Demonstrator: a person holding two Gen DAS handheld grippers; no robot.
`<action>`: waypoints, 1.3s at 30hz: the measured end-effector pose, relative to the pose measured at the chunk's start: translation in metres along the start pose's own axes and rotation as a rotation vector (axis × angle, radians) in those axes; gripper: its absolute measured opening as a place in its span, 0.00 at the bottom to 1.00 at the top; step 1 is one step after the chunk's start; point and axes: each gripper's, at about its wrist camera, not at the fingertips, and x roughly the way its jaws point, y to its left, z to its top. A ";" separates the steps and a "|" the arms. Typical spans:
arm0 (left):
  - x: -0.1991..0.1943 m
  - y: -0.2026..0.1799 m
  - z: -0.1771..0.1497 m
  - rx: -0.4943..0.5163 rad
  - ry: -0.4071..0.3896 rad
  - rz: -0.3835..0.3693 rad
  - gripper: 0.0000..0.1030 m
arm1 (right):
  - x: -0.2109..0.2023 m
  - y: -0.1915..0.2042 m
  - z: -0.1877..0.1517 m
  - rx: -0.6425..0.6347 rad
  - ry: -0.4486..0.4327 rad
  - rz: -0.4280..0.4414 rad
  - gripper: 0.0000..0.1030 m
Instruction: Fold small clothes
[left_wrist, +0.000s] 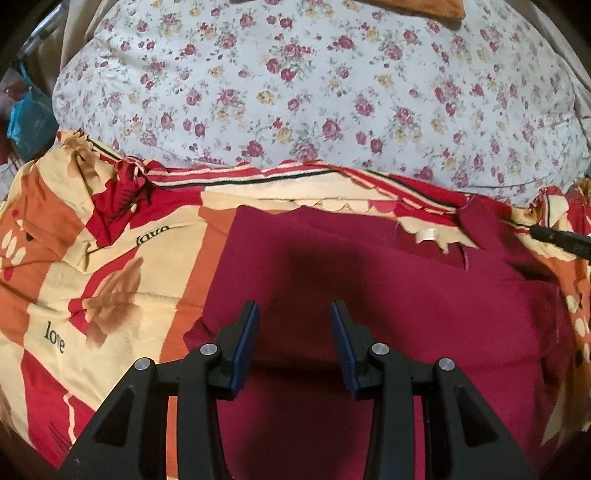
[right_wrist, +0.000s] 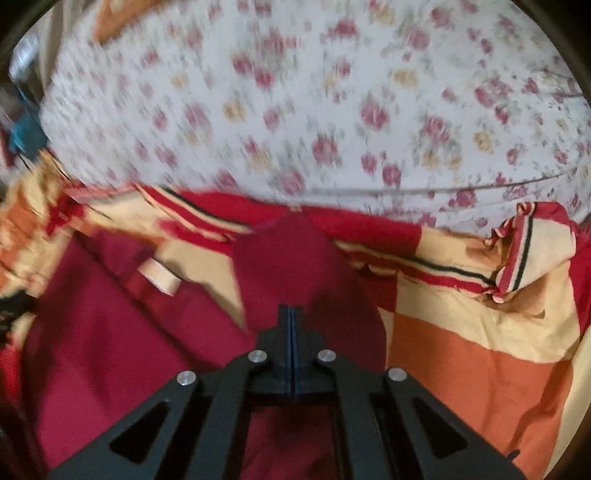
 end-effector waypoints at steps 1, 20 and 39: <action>-0.002 -0.002 0.000 0.003 -0.005 -0.003 0.18 | -0.011 0.000 -0.001 0.001 -0.024 0.032 0.00; 0.000 0.001 -0.018 0.008 0.046 0.018 0.18 | 0.110 0.030 0.041 0.029 0.205 -0.215 0.56; -0.051 0.017 -0.001 -0.040 -0.064 -0.004 0.18 | -0.140 0.031 0.015 -0.044 -0.186 0.574 0.06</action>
